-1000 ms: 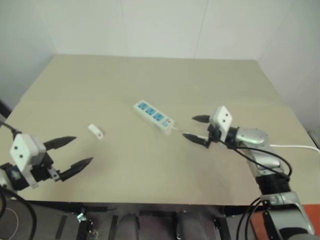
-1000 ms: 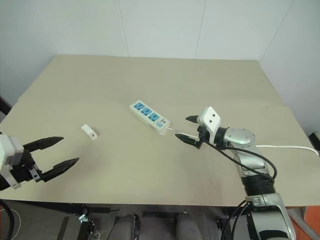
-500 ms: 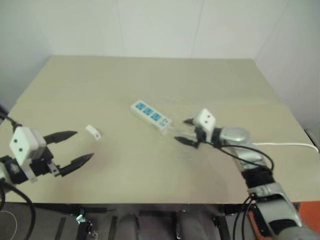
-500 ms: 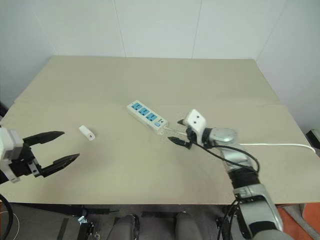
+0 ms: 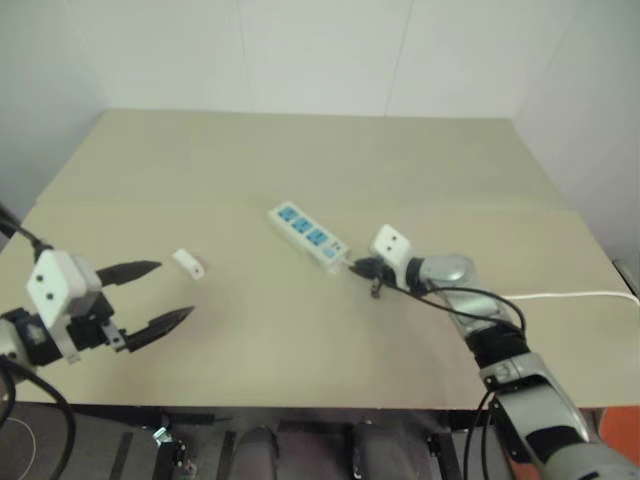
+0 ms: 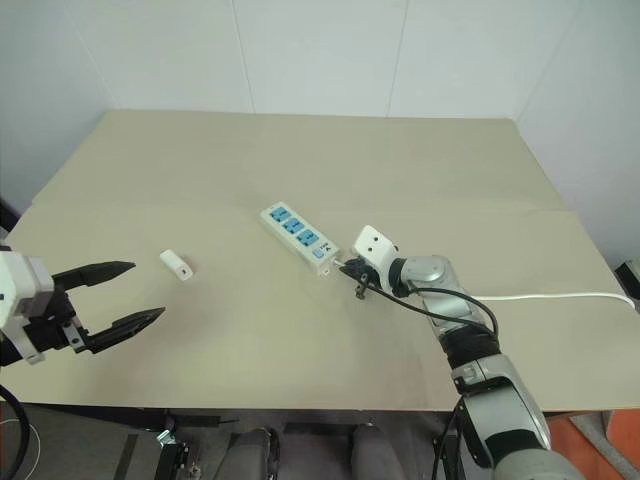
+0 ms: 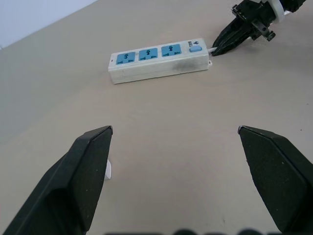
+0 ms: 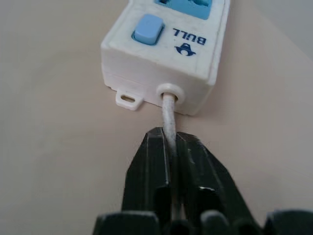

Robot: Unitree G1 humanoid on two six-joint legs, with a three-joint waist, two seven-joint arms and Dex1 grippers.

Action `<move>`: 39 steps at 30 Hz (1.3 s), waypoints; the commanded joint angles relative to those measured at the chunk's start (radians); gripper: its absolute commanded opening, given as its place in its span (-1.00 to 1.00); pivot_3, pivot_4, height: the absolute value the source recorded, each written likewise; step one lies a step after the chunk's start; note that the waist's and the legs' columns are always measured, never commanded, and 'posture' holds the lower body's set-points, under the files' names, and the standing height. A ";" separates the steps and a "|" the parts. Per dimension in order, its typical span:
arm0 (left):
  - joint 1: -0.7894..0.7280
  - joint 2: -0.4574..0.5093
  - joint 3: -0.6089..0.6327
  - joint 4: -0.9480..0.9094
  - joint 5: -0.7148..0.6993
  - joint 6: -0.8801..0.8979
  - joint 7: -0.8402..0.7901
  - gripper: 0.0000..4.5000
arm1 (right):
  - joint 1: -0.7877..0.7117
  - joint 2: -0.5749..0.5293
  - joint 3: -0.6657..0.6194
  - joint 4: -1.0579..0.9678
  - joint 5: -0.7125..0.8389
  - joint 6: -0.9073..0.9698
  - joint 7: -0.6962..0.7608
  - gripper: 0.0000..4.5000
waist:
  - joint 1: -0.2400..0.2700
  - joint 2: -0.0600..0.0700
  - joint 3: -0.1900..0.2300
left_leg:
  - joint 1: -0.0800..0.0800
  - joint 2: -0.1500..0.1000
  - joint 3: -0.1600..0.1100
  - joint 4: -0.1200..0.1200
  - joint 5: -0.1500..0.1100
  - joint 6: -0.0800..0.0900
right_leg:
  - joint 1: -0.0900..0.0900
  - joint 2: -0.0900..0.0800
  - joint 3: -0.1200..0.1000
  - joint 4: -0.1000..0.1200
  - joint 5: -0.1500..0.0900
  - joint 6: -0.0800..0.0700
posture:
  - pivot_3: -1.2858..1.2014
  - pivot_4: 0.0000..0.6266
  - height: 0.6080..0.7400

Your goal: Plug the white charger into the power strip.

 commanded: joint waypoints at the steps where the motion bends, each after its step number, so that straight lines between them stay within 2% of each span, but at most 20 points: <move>1: -0.004 0.001 0.025 -0.034 -0.025 0.008 0.008 1.00 | 0.067 -0.063 -0.017 -0.126 0.065 0.018 0.111 -0.99 | 0.004 0.000 0.000 | 0.000 0.000 0.000 0.000 0.000 0.000 | 0.000 0.000 0.000 0.000 0.000 0.000 | 0.03 -0.52 1.00; 4: -0.002 0.001 0.024 -0.036 -0.030 0.010 0.007 1.00 | 0.126 -0.101 -0.039 -0.178 0.089 0.001 0.130 -0.99 | 0.005 0.000 0.000 | 0.000 0.000 0.001 0.000 0.000 0.000 | 0.000 0.000 0.000 0.000 0.000 0.000 | 0.03 -0.52 1.00; 8: -0.009 0.005 0.006 -0.030 -0.029 0.010 0.006 1.00 | 0.147 -0.027 -0.102 -0.120 0.097 -0.177 -0.003 -0.99 | -0.003 0.000 0.000 | 0.002 0.000 0.001 0.000 0.000 0.000 | 0.001 0.001 0.001 0.000 0.000 0.001 | 0.03 -0.52 1.00; 11: -0.027 0.007 -0.010 -0.024 -0.030 0.010 0.006 1.00 | 0.170 0.029 -0.165 -0.133 0.225 -0.168 0.048 -0.55 | -0.006 0.000 0.000 | 0.003 0.001 0.001 0.000 0.000 0.000 | 0.001 0.002 0.003 0.000 0.000 0.001 | 0.03 -0.52 1.00; 15: -0.031 0.005 -0.012 -0.023 -0.029 0.011 -0.001 1.00 | 0.197 0.076 -0.207 -0.115 0.298 -0.226 0.072 0.05 | -0.003 0.000 0.000 | 0.002 0.001 0.002 -0.001 0.000 0.000 | 0.000 0.001 0.004 0.000 0.000 0.000 | 0.03 -0.52 1.00; 18: -0.028 0.005 -0.009 -0.025 -0.029 0.012 -0.005 1.00 | 0.203 0.109 -0.201 -0.116 0.310 -0.244 0.073 0.54 | -0.001 0.000 0.000 | 0.002 0.001 0.003 0.000 0.000 0.000 | 0.001 0.001 0.004 0.000 0.000 0.000 | 0.03 -0.52 1.00; 21: -0.027 0.005 -0.009 -0.024 -0.030 0.011 -0.009 1.00 | 0.181 0.146 -0.171 -0.077 0.252 -0.275 0.026 0.97 | -0.002 0.000 0.000 | 0.003 0.001 0.003 0.000 0.000 0.000 | 0.001 0.001 0.004 0.000 0.000 0.000 | 0.03 -0.52 1.00; 24: -0.024 0.003 -0.009 -0.027 -0.032 0.011 -0.010 1.00 | 0.148 0.196 -0.157 0.000 0.183 -0.340 -0.074 0.97 | -0.004 0.000 0.000 | 0.004 0.001 0.003 -0.001 0.000 0.000 | 0.001 0.002 0.005 0.001 0.000 0.000 | 0.03 -0.52 1.00; 31: -0.011 0.001 0.000 -0.033 -0.038 0.011 -0.013 1.00 | 0.098 0.246 -0.128 0.126 0.086 -0.419 -0.199 0.97 | -0.003 0.000 0.000 | 0.004 0.001 0.005 -0.002 0.000 0.000 | 0.000 0.001 0.006 0.000 0.000 0.000 | 0.03 -0.52 1.00; 39: -0.003 0.003 -0.002 -0.031 -0.037 0.007 -0.020 1.00 | 0.090 0.249 -0.088 0.171 0.037 -0.394 -0.210 0.97 | -0.004 -0.001 0.000 | 0.006 0.001 0.006 -0.002 0.000 0.000 | 0.001 0.002 0.007 0.001 0.001 0.000 | 0.03 -0.52 1.00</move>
